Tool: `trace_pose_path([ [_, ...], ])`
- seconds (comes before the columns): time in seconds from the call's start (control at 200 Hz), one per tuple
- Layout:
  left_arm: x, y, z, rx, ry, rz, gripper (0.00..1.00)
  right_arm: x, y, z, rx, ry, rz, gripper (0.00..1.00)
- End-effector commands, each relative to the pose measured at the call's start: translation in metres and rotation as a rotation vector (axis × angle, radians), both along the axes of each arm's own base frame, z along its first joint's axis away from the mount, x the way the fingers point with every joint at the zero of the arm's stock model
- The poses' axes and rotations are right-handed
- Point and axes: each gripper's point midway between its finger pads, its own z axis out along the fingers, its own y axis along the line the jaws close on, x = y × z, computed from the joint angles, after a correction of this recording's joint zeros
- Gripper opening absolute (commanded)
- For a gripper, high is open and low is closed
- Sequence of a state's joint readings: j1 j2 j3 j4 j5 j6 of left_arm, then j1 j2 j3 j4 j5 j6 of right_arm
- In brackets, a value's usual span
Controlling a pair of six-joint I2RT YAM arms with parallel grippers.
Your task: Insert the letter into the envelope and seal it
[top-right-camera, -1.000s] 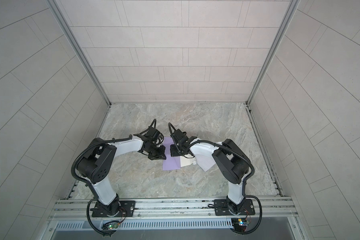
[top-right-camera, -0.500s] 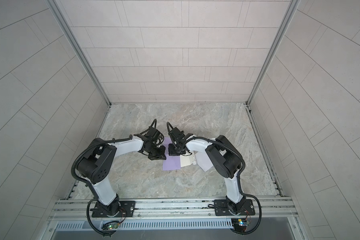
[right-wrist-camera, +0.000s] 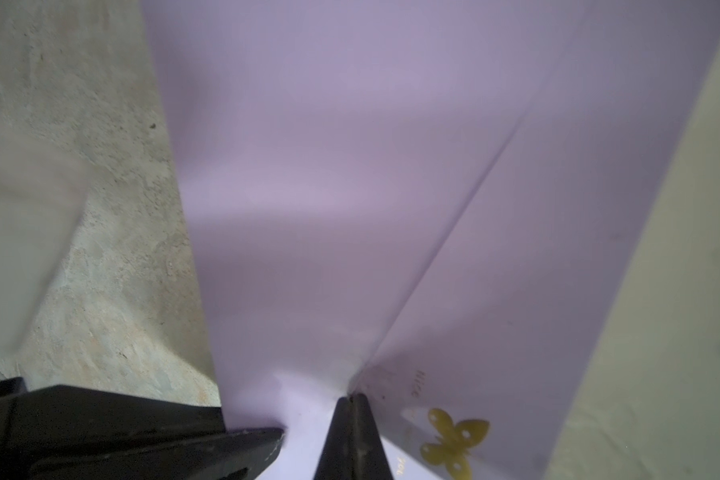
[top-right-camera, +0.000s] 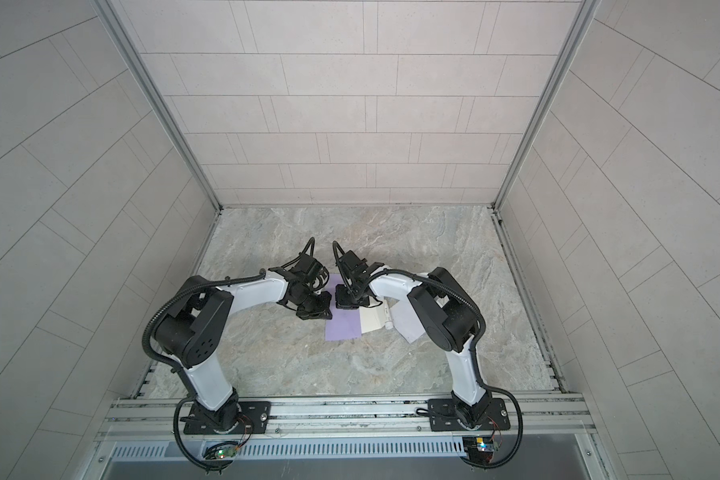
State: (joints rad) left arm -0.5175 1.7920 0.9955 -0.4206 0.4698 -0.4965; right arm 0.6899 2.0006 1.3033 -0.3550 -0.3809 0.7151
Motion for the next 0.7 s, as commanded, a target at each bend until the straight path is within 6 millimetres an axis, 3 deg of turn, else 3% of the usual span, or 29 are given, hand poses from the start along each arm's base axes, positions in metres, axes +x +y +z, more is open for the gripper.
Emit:
trace_pose_path([
  [0.0, -0.023, 0.02, -0.018, 0.119, 0.076, -0.018, 0.0, -0.019, -0.034, -0.036, -0.153, 0.07, -0.026, 0.0],
  [0.385, -0.02, 0.028, -0.023, 0.175, 0.079, 0.011, 0.0, -0.048, -0.061, -0.033, -0.186, 0.088, -0.03, 0.0],
  [0.696, -0.021, 0.021, -0.019, 0.146, 0.072, -0.013, 0.0, -0.044, -0.042, -0.034, -0.114, 0.088, -0.024, 0.0],
])
